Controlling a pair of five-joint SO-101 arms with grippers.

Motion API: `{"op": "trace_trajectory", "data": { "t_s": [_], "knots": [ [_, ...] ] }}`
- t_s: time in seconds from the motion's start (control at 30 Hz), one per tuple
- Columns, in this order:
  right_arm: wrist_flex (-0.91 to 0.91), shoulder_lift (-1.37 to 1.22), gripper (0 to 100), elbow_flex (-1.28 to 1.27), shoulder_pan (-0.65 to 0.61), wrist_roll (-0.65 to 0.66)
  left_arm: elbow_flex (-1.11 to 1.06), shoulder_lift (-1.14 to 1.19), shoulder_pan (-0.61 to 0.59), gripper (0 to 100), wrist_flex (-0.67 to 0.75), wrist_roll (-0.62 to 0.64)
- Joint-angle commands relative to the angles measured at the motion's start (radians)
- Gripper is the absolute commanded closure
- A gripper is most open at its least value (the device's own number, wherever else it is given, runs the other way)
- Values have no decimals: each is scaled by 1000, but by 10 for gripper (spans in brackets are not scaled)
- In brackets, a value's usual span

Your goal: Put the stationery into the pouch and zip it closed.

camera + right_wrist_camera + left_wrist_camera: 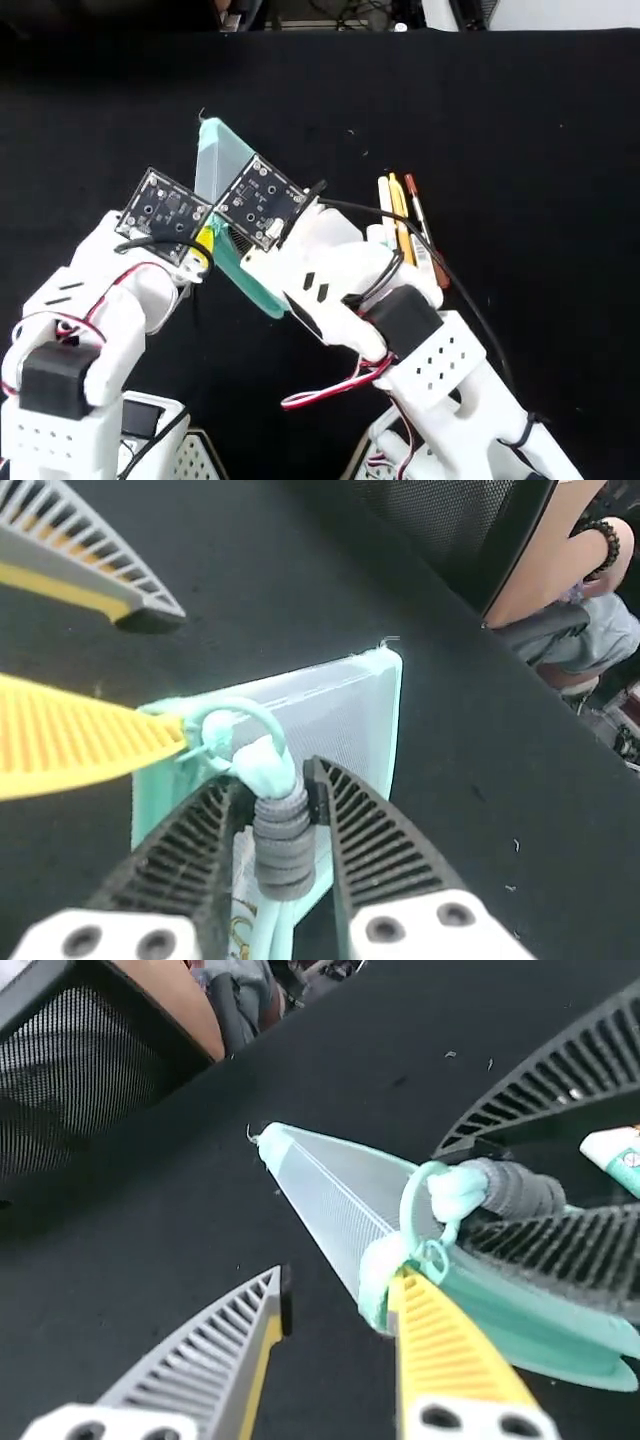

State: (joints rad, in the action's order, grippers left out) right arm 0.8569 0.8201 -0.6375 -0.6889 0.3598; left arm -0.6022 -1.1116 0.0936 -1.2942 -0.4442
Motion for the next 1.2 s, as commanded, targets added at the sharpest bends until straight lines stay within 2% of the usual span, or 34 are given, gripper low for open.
{"op": "trace_trajectory", "data": {
  "t_s": [0.0, 0.2, 0.27, 0.33, 0.4, 0.43, 0.93, 1.17],
  "knots": [
    [-20, -4, 986, 18, -12, 12, 15, 34, 10, 816, 28, -6],
    [2, -1, 986, 16, -9, 14, 13, 32, 10, 821, 21, -5],
    [49, 4, 986, 16, -6, 25, 16, 32, 10, 866, 20, 0],
    [121, 4, 986, 16, -6, 63, 19, 32, 10, 980, 25, 14],
    [187, 4, 986, 16, -6, 89, 19, 32, 10, 948, 26, 48],
    [210, 4, 986, 18, -2, 97, 19, 32, 10, 963, 26, 60],
    [238, 5, 986, 16, 344, 89, 10, 32, 2, 970, 28, 112],
    [167, 5, 986, 19, 520, 87, 12, 32, 10, 970, 28, 169]
  ]
}}
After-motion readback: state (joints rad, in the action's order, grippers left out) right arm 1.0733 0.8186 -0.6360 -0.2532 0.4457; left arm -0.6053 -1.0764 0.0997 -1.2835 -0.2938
